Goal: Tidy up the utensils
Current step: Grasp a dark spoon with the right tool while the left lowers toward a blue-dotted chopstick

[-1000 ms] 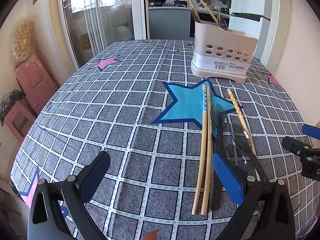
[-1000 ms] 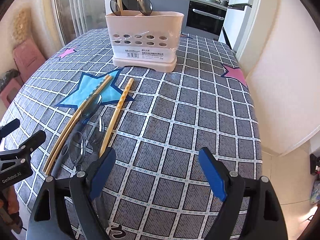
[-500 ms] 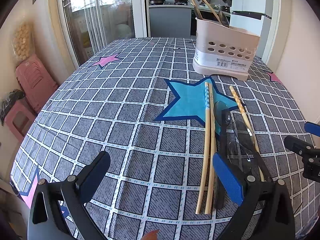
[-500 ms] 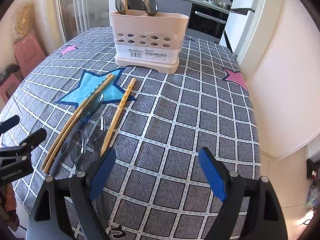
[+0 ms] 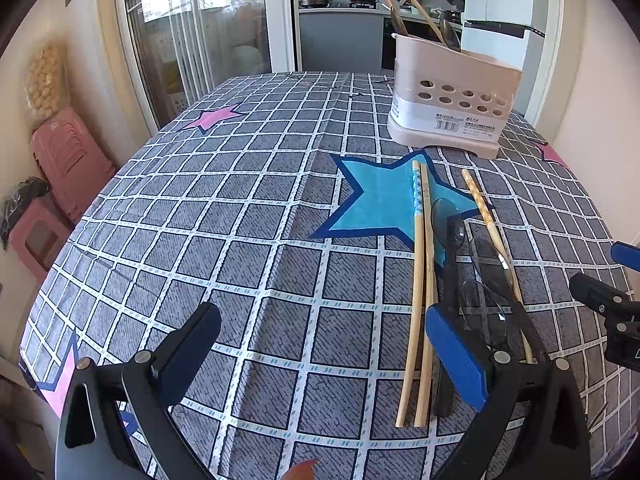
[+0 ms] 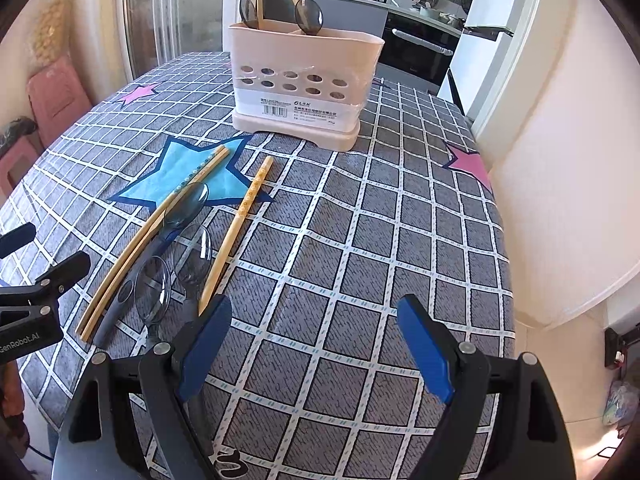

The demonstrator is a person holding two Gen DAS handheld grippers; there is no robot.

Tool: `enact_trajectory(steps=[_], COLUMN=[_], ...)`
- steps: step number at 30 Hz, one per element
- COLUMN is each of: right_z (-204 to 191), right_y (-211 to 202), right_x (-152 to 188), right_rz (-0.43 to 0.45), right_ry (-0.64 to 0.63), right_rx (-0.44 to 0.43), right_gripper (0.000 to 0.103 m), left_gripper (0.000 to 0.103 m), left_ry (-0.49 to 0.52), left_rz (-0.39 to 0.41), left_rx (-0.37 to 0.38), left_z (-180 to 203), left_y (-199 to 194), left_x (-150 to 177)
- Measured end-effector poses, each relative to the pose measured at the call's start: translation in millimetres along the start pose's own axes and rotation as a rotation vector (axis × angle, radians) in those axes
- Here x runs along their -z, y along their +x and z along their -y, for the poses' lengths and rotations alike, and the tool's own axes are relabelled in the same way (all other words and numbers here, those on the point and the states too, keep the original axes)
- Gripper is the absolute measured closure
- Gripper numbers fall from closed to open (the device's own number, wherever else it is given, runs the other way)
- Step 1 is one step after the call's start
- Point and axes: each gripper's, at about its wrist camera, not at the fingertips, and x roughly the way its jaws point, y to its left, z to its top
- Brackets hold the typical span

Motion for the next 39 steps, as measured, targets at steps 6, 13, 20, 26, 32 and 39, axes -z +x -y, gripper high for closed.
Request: enact_trajectory(steps=[6, 13, 20, 26, 32, 39], right_z=[2.0, -7.6, -16.3, -18.2, -29.5, -38.2], right_y=[12.9, 22.3, 22.7, 24.3, 22.7, 24.1], right_x=[6.6, 14.0, 17.1, 14.8, 13.6, 13.2], right_rz=[-0.076, -0.125, -0.144, -0.153, -0.163, -0.162], right_ry=[0.014, -0.004, -0.025, -0.017, -0.034, -0.048], right_rx=[-0.065, -0.102, -0.124, -0.134, -0.174, -0.183], right_gripper=[0.016, 0.016, 0.016, 0.016, 0.017, 0.087], left_gripper=[0.0, 0.0, 0.0, 0.0, 0.0, 0.0], left_ry=[-0.009, 0.009, 0.021, 0.031, 0.029, 0.048], left_rz=[-0.029, -0.032, -0.034, -0.035, -0.04, -0.066], left_rx=[0.01, -0.008, -0.018, -0.028, -0.031, -0.008], left_z=[-8.9, -7.6, -6.8, -6.4, -8.8, -7.6], left_y=[8.5, 11.9, 14.1, 14.4, 15.9, 23.6], left_x=[-1.6, -1.5, -1.9, -1.0, -3.1, -11.7])
